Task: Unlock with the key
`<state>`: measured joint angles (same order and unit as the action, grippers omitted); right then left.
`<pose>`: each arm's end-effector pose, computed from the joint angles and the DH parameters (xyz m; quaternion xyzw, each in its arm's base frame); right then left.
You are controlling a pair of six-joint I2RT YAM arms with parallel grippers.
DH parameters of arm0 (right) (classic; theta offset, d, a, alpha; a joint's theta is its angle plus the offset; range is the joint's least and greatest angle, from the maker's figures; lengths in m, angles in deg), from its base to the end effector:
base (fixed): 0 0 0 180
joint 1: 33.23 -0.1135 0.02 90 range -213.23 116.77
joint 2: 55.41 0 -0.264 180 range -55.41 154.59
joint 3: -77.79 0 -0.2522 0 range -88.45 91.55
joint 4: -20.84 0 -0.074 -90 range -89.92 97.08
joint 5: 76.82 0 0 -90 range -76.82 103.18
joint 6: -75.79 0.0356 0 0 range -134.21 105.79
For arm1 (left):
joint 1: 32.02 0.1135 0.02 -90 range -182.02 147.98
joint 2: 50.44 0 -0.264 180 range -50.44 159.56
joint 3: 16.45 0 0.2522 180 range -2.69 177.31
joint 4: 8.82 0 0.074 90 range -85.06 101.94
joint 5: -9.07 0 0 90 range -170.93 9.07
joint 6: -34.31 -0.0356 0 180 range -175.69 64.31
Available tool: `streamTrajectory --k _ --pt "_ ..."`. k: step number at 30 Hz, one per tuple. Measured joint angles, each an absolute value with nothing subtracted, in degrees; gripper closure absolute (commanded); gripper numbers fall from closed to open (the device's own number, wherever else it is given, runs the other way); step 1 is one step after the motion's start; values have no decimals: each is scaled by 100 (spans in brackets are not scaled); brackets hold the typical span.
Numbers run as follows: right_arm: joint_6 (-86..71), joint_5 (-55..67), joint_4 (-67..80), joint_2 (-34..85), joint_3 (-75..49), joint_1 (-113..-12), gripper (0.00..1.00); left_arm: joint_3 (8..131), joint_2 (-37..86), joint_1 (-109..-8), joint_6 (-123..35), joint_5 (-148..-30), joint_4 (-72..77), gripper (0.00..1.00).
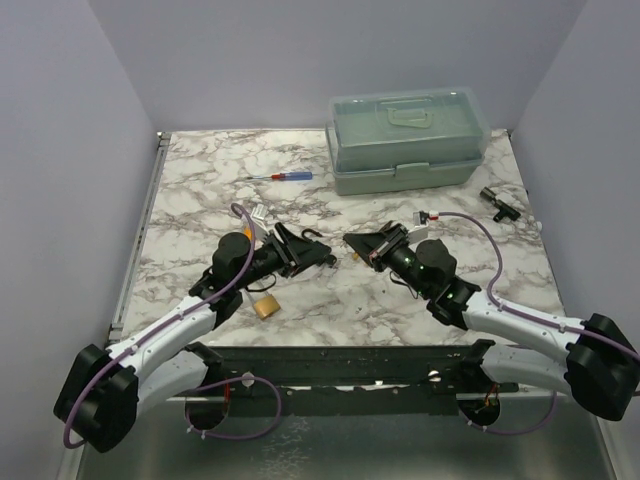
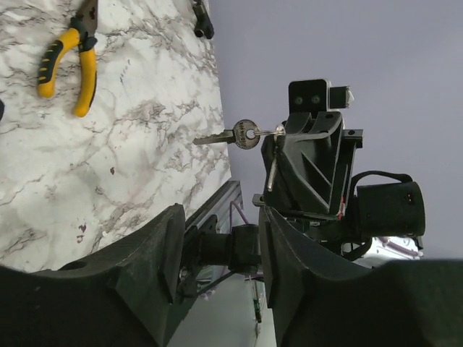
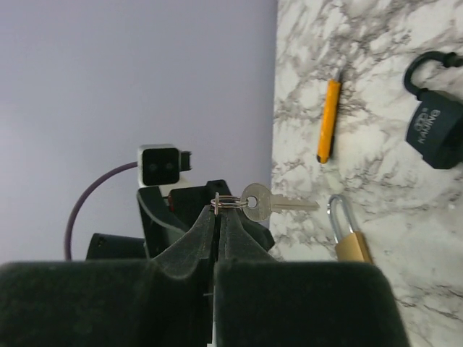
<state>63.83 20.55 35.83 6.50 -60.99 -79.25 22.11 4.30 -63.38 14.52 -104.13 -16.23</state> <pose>0.1702 0.1698 0.2464 0.2455 0.6993 0.5691 0.3562 0.1765 -0.1240 0.2425 -0.1239 0.7448 -0.5906 0.2849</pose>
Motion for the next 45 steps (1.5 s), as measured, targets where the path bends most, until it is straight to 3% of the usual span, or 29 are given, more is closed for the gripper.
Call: streamTrajectory --k 5,13,23,36,41,44,45 --pt "6401 2055 4182 685 -6134 -8089 100 2213 740 -6508 1616 -10387 -2322 58" --pt "6403 2060 4425 696 -6134 -8161 100 2213 839 -6554 1787 -10339 -3013 61" --pt "6396 2071 4436 792 -6134 -8196 100 2213 823 -6635 1835 -10339 -3240 64" --pt "6377 2106 4438 847 -6134 -8242 100 2237 1007 -6797 1865 -10352 -3314 77" --pt "6375 2108 4440 857 -6134 -8266 100 2237 1026 -6827 1865 -10350 -3325 84" --pt "6372 2108 4449 879 -6134 -8288 100 2237 1059 -6838 1867 -10352 -3343 100" --pt "6372 2108 4451 881 -6134 -8290 100 2237 1081 -6843 1872 -10352 -3349 100"
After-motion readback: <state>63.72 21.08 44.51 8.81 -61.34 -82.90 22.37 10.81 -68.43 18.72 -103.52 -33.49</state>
